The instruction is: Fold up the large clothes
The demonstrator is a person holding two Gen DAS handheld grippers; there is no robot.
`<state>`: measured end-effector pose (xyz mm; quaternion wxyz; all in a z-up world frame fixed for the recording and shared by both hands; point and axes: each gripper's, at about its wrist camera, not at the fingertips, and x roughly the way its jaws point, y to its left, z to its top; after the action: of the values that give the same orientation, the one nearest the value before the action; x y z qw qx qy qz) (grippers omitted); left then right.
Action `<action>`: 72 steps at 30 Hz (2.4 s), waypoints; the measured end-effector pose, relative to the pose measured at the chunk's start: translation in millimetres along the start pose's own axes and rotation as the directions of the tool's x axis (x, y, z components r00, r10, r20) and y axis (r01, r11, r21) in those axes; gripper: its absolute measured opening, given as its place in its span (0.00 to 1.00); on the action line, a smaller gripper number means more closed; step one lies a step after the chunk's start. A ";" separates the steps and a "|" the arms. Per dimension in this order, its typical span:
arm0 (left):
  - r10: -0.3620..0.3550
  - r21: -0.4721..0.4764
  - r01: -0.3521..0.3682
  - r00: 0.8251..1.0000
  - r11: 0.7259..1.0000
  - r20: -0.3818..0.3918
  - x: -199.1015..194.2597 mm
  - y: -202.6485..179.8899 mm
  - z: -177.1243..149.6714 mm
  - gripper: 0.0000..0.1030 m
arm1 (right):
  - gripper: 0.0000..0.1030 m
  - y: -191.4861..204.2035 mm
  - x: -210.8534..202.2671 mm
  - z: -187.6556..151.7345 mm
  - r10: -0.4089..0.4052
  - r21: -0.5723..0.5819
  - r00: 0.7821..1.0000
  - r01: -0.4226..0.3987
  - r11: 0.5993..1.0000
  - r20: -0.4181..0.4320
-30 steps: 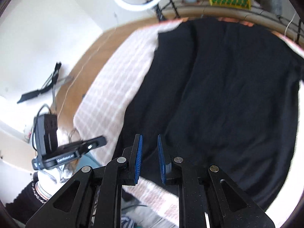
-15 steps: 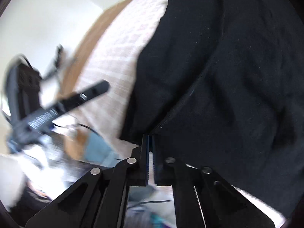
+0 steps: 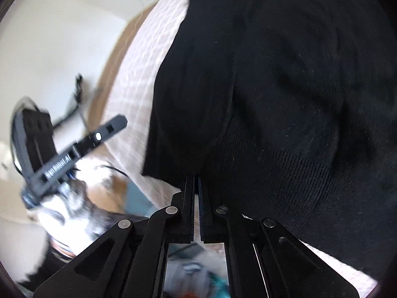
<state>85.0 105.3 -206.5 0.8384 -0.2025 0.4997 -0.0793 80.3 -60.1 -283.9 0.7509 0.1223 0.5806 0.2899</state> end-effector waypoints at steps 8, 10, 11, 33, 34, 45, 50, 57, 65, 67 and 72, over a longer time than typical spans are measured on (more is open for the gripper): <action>0.017 -0.035 -0.018 0.999 0.999 -0.044 21.6 -1.4 -17.3 0.40 | 0.09 15.9 -21.6 -3.9 -0.147 -0.132 0.988 0.153 0.979 0.050; 0.016 -0.040 -0.017 1.000 0.999 -0.027 24.7 -2.9 -17.2 0.40 | 0.19 19.9 -31.5 -1.5 -0.165 -0.145 0.981 0.179 0.973 0.103; 0.014 -0.039 -0.015 1.000 0.999 -0.021 25.5 -3.7 -17.6 0.40 | 0.20 21.9 -39.4 1.2 -0.171 -0.148 0.975 0.191 0.970 0.139; 0.030 -0.142 -0.015 0.994 0.990 0.105 9.5 -4.0 -34.0 0.25 | 0.44 67.3 -75.5 132.3 -0.205 -0.177 0.926 0.270 0.947 0.318; 0.041 -0.152 -0.026 0.994 0.988 0.102 12.5 -2.6 -36.8 0.35 | 0.44 68.6 -73.3 138.7 -0.201 -0.181 0.928 0.267 0.947 0.315; -0.053 -0.167 0.072 0.992 0.983 0.113 11.5 -2.3 -30.5 0.05 | 0.44 72.8 -23.5 226.4 -0.215 -0.133 0.939 0.257 0.957 0.270; -0.086 -0.154 0.109 0.985 0.982 0.147 -4.8 -7.3 -25.4 0.05 | 0.45 79.7 15.0 268.9 -0.282 -0.112 0.924 0.318 0.941 0.258; -0.085 -0.135 0.107 0.984 0.985 0.159 -9.7 -12.6 -18.2 0.05 | 0.50 95.7 76.9 315.8 -0.554 -0.148 0.789 0.601 0.785 0.265; -0.072 -0.149 0.093 0.987 0.984 0.142 0.1 -9.1 -23.1 0.05 | 0.49 76.0 105.4 337.9 -0.657 -0.118 0.724 0.686 0.718 0.210; -0.070 -0.149 0.091 0.987 0.985 0.143 -0.9 -10.1 -22.9 0.05 | 0.41 74.4 107.6 337.9 -0.666 -0.129 0.713 0.698 0.705 0.220; -0.061 -0.141 0.082 0.987 0.987 0.149 -1.8 -16.0 -22.6 0.05 | 0.09 70.5 100.3 338.8 -0.680 -0.143 0.691 0.720 0.680 0.246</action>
<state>65.6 85.6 -207.8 0.8517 -0.2866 0.4349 -0.0577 394.9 106.2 -227.4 0.8605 -0.1721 0.4784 0.0325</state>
